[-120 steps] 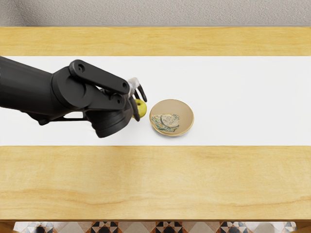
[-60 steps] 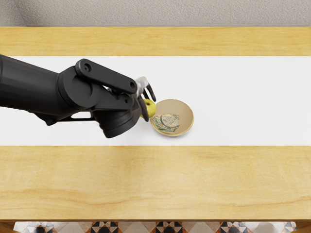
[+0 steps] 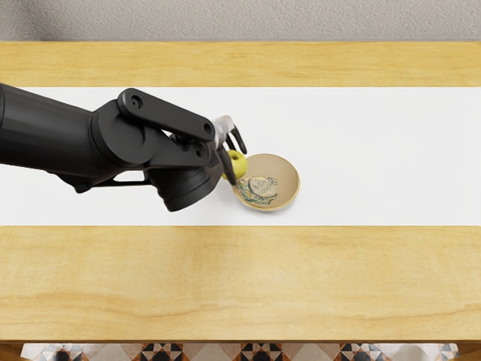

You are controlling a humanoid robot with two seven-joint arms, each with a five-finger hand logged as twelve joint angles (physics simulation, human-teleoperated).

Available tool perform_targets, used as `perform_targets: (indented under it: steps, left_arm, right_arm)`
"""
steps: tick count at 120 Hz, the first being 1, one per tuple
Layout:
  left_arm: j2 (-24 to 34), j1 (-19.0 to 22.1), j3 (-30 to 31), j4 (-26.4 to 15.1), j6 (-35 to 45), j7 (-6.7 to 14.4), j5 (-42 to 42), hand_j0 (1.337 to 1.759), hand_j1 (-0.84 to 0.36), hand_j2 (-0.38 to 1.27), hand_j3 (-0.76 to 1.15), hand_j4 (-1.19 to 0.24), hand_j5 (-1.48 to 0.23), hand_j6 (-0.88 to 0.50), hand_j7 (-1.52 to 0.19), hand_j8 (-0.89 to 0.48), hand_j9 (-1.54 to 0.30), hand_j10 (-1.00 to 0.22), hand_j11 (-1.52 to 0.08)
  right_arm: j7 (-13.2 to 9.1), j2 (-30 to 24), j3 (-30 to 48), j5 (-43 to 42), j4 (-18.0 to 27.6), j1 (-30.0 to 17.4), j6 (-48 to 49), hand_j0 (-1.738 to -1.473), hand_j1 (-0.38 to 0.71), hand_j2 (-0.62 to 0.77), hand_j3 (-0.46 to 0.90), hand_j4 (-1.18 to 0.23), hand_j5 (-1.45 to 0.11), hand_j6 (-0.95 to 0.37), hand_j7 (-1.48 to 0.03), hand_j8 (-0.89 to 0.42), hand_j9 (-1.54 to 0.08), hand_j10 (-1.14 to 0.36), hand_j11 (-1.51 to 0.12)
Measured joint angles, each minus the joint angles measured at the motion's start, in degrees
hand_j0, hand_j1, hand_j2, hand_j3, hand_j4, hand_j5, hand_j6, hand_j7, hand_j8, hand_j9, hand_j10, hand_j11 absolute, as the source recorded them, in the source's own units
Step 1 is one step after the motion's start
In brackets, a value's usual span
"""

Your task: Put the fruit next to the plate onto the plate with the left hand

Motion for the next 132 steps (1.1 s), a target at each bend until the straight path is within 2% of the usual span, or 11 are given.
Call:
perform_targets:
  steps: [67,84,105,132]
  left_arm:
    - [0.0,1.5,-1.8,0.5,-0.5,-0.2,0.4,1.657,-0.28,0.36,0.00,-0.61,-0.83,-0.47,-0.83,-0.51,-0.82,-0.62,-0.82]
    - [0.0,1.7,-2.1,0.5,-1.0,-0.2,0.6,1.658,-0.28,0.29,0.00,-0.57,-0.77,-0.48,-0.77,-0.50,-0.76,-0.58,-0.76]
    - [0.0,1.7,-2.8,0.8,-2.7,-0.2,0.9,1.658,-0.16,0.16,0.00,-0.45,-0.59,-0.41,-0.59,-0.42,-0.59,-0.45,-0.59]
    - [0.0,1.7,-3.8,1.6,-7.8,-0.3,0.9,1.658,-0.04,0.09,0.00,-0.33,-0.43,-0.32,-0.43,-0.32,-0.43,-0.33,-0.43]
  right_arm:
    - [0.0,0.0,0.0,0.0,0.0,0.0,0.0,-1.658,-0.31,-0.01,0.00,-0.04,-0.05,-0.04,-0.05,-0.04,-0.05,-0.04,-0.05]
    - [0.0,0.0,0.0,0.0,0.0,0.0,0.0,-1.658,-0.31,-0.01,0.00,-0.04,-0.05,-0.04,-0.05,-0.04,-0.05,-0.04,-0.05]
    - [0.0,0.0,0.0,0.0,0.0,0.0,0.0,-1.658,-0.31,-0.01,0.00,-0.04,-0.05,-0.04,-0.05,-0.04,-0.05,-0.04,-0.05]
    - [0.0,0.0,0.0,0.0,0.0,0.0,0.0,-1.658,-0.31,-0.01,0.00,-0.04,-0.05,-0.04,-0.05,-0.04,-0.05,-0.04,-0.05]
